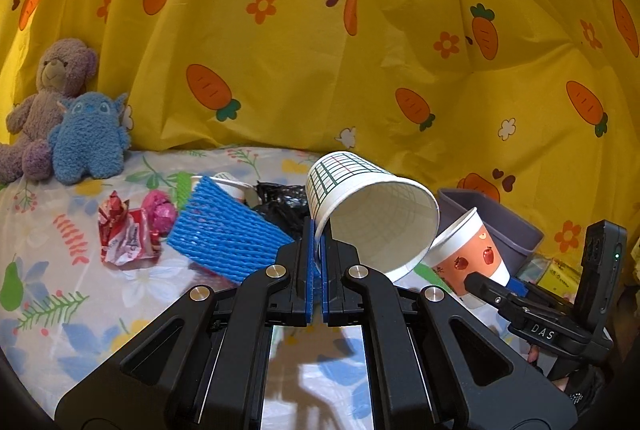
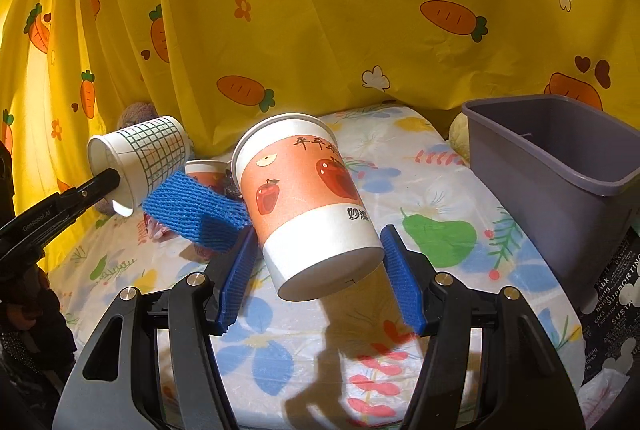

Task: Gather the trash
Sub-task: 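Carry both held cups over the grey bin with both tools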

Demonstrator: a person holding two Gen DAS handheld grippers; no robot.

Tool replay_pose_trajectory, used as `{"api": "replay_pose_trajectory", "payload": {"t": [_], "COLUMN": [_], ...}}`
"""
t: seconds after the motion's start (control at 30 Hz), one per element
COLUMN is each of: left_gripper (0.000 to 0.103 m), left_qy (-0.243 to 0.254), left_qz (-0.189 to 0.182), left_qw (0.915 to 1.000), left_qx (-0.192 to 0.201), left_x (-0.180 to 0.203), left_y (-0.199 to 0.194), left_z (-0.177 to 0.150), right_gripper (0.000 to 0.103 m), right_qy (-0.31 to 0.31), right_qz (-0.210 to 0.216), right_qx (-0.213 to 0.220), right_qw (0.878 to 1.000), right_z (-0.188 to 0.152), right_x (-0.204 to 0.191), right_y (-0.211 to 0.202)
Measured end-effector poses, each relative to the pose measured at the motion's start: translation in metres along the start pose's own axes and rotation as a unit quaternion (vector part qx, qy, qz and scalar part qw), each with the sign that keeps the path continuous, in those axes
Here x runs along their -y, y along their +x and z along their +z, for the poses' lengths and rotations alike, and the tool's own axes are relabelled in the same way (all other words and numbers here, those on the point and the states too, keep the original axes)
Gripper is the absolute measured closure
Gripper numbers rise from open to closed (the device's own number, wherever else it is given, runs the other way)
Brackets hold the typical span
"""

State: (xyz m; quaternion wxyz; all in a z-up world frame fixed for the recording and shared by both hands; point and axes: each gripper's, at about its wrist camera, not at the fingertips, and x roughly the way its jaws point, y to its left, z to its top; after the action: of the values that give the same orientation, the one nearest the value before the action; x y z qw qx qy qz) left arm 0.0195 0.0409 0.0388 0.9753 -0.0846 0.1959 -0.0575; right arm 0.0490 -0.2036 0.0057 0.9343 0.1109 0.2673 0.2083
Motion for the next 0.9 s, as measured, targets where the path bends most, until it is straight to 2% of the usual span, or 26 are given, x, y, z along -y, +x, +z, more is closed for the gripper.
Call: {"api": "replay_pose_trajectory", "payload": {"t": [0.13, 0.23, 0.4, 0.6, 0.7, 0.9], "left_gripper": [0.101, 0.101, 0.101, 0.101, 0.101, 0.101], "left_qy": [0.019, 0.038, 0.066, 0.061, 0.056, 0.045], "left_qz": [-0.037, -0.070, -0.125, -0.195, -0.216, -0.240], "left_qw": [0.9991, 0.9967, 0.9897, 0.9773, 0.9718, 0.9628], "left_qx": [-0.007, -0.014, -0.021, -0.057, -0.077, -0.116], "left_x": [0.031, 0.061, 0.117, 0.167, 0.189, 0.217], "left_y": [0.025, 0.047, 0.088, 0.139, 0.163, 0.201], "left_z": [0.009, 0.018, 0.028, 0.036, 0.037, 0.034], "right_gripper": [0.041, 0.041, 0.041, 0.041, 0.041, 0.041], "right_qy": [0.010, 0.019, 0.027, 0.037, 0.041, 0.052], "right_qz": [-0.035, -0.079, -0.179, -0.260, -0.280, -0.294], "right_qx": [0.030, 0.059, 0.100, 0.114, 0.114, 0.102], "right_qw": [0.999, 0.995, 0.978, 0.958, 0.952, 0.949], "right_z": [0.015, 0.029, 0.048, 0.058, 0.058, 0.058], "right_x": [0.021, 0.042, 0.080, 0.117, 0.130, 0.147], "right_y": [-0.014, -0.025, -0.036, -0.037, -0.037, -0.030]}}
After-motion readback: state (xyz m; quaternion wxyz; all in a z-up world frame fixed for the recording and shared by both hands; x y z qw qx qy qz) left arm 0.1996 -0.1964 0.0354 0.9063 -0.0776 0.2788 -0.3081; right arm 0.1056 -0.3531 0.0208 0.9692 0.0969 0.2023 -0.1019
